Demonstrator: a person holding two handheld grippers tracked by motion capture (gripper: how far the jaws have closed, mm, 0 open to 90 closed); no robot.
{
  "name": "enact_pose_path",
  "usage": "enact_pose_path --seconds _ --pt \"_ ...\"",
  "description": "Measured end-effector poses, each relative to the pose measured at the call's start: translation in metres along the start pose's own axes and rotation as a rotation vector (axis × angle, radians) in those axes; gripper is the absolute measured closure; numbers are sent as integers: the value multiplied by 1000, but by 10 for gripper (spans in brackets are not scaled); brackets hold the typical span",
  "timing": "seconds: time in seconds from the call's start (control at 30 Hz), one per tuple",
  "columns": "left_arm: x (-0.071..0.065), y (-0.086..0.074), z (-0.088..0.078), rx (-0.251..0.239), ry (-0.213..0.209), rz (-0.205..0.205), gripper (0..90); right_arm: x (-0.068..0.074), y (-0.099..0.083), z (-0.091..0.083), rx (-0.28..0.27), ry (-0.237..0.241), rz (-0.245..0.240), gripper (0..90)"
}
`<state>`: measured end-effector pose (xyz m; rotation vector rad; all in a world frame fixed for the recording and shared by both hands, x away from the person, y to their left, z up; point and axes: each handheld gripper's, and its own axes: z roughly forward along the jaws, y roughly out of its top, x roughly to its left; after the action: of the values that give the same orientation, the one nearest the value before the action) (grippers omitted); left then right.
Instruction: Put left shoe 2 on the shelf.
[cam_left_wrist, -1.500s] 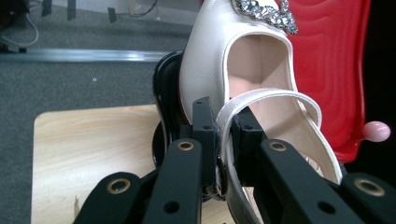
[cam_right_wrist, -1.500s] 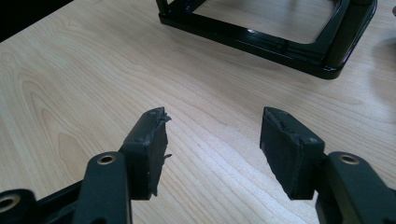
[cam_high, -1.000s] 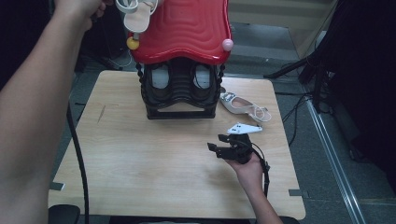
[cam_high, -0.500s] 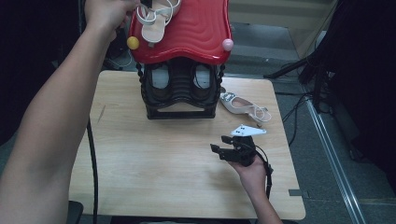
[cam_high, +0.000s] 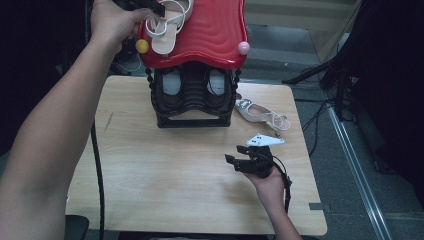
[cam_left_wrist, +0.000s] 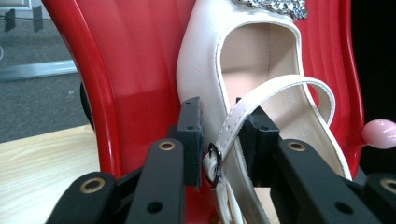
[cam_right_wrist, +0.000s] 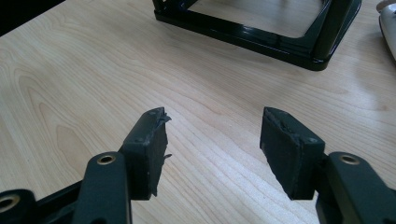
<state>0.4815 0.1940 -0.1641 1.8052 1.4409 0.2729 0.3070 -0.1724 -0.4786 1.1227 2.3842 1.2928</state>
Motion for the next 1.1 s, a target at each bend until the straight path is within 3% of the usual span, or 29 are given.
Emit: enact_pose_path --seconds 0.23,0.43,0.5,0.57,0.87,1.1 --pt "-2 3 -11 -5 -15 19 620 -2 0 -1 -2 -3 6 423" --pt "-4 4 -22 6 -12 49 582 -2 0 -1 -4 -3 4 423" --pt "-6 3 -24 4 9 71 571 -2 0 -1 -3 -4 3 423" --pt "-7 3 -29 -14 -7 70 568 -2 0 -1 -4 -5 5 423" --pt "3 1 -47 -20 -21 67 551 -4 0 -3 -6 -9 13 424" --pt "17 -11 -54 -15 -16 80 544 -5 0 -2 -12 -8 7 439"
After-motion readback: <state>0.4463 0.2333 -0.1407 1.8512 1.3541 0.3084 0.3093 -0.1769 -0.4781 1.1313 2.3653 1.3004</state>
